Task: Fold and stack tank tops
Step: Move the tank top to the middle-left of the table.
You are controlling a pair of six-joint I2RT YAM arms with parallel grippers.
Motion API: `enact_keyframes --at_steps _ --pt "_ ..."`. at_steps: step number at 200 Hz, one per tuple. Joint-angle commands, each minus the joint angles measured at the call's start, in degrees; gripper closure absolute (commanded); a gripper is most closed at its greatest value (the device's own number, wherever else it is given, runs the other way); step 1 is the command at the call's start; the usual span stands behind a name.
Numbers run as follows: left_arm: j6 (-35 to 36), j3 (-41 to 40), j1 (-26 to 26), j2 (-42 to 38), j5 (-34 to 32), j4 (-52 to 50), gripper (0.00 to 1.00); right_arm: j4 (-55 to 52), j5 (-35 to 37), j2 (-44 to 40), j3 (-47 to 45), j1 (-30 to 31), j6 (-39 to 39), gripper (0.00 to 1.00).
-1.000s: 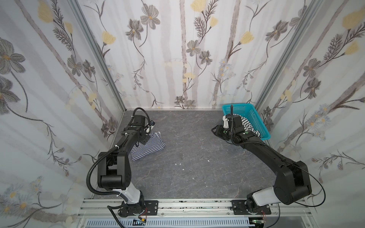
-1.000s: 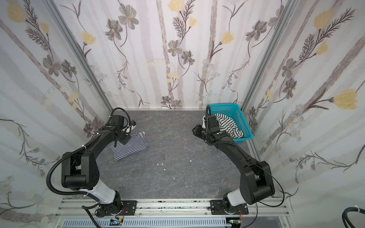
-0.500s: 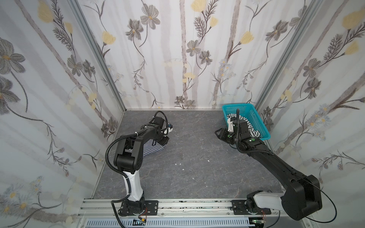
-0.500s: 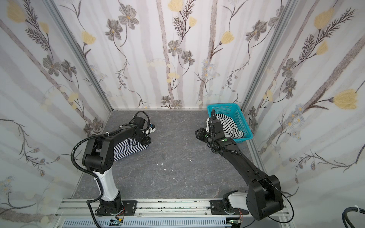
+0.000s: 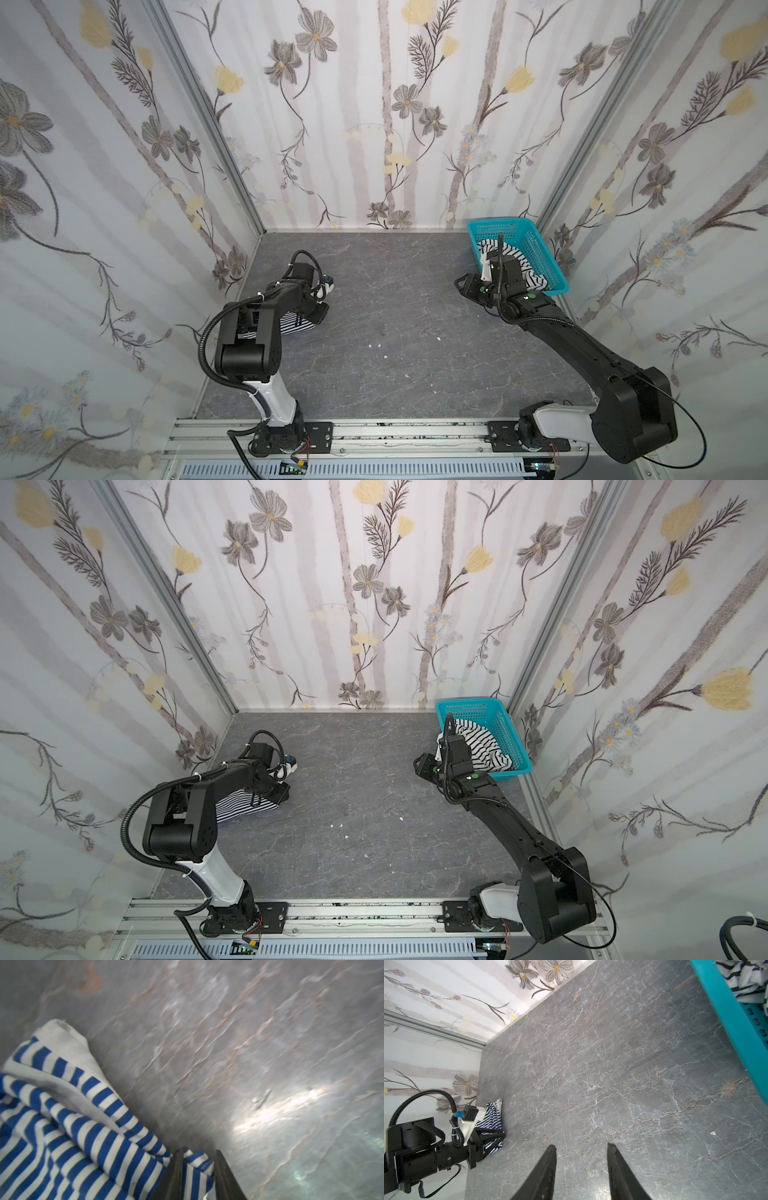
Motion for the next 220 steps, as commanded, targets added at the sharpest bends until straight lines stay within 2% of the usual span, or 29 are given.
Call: enact_keyframes --at_steps 1,47,108,141,175,207,220 --pt "2.23 -1.44 0.3 -1.83 -1.39 -2.14 0.71 2.53 -1.22 0.43 0.52 0.1 0.62 0.58" --pt "2.62 -3.75 0.31 -5.31 -2.96 -2.57 0.71 1.66 -0.16 -0.94 0.25 -0.01 0.58 0.58" --pt "3.18 -7.81 0.58 -9.16 -8.2 -2.66 0.72 0.52 0.11 -2.19 0.58 -0.56 0.0 0.58" --pt "2.72 -8.58 0.86 -10.6 -11.13 -2.79 0.72 -1.03 0.28 -1.95 2.45 -1.98 -1.45 0.54" --pt "1.51 -8.04 0.86 -11.58 -11.53 -4.11 0.72 -3.96 0.7 -0.52 5.85 -5.02 -3.91 0.39" --pt "-0.19 -4.48 0.8 -13.1 -4.86 -9.15 0.71 -9.3 5.12 2.68 12.1 -9.67 -7.31 0.24" --pt "-1.13 -2.83 0.15 -13.66 -1.41 -10.7 0.71 -11.2 8.09 4.65 14.89 -11.57 -8.72 0.22"
